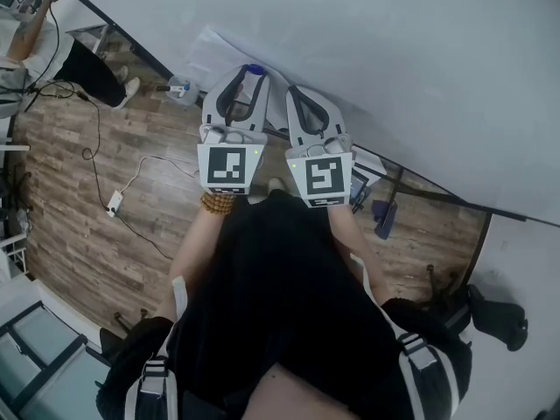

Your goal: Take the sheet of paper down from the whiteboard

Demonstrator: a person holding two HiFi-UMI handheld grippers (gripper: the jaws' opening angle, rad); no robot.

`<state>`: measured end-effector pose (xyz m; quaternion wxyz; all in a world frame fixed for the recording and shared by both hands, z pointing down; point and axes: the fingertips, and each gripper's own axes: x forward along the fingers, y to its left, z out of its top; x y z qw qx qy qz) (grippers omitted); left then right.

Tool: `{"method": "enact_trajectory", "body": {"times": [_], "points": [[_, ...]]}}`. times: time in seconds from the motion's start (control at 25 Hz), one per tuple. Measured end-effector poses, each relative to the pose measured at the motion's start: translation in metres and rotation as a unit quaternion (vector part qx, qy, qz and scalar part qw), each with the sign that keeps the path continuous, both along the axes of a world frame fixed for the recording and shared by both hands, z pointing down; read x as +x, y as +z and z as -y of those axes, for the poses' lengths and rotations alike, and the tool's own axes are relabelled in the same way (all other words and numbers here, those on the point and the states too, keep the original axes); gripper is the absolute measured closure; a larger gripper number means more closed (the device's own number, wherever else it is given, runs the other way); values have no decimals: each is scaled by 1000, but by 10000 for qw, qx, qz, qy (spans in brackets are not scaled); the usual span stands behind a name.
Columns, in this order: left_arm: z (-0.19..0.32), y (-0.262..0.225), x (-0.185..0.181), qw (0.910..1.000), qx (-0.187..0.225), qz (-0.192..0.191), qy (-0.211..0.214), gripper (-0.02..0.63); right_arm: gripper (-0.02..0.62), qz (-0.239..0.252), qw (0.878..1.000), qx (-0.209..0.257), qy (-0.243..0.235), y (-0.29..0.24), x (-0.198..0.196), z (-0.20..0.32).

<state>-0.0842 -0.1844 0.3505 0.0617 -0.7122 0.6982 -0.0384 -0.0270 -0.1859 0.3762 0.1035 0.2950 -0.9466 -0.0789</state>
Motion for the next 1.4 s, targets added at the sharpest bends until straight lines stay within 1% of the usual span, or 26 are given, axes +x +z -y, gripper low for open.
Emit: {"method": "enact_trajectory", "body": {"times": [0.28, 0.52, 0.64, 0.84, 1.12, 1.28, 1.4], "points": [[-16, 4, 5, 10000, -68, -39, -12, 480, 598, 70, 9998, -192, 15, 4, 5, -5], [-25, 8, -1, 9997, -61, -204, -72, 480, 598, 140, 9994, -317, 15, 8, 0, -4], [-36, 8, -2, 9993, -14, -351, -159, 480, 598, 183, 9992, -359, 2, 8, 2, -8], [-48, 23, -11, 9992, -264, -184, -223, 480, 598, 239, 9988, -431, -6, 13, 2, -8], [-61, 36, -23, 9981, -429, -209, -398, 480, 598, 327, 9985, -441, -13, 11, 1, -10], [-66, 42, -31, 9959, -645, -235, -589, 480, 598, 451, 9978, -478, 7, 12, 0, -9], [-68, 39, -29, 9962, -577, -331, -560, 480, 598, 459, 9978, -474, -60, 11, -2, -12]]}}
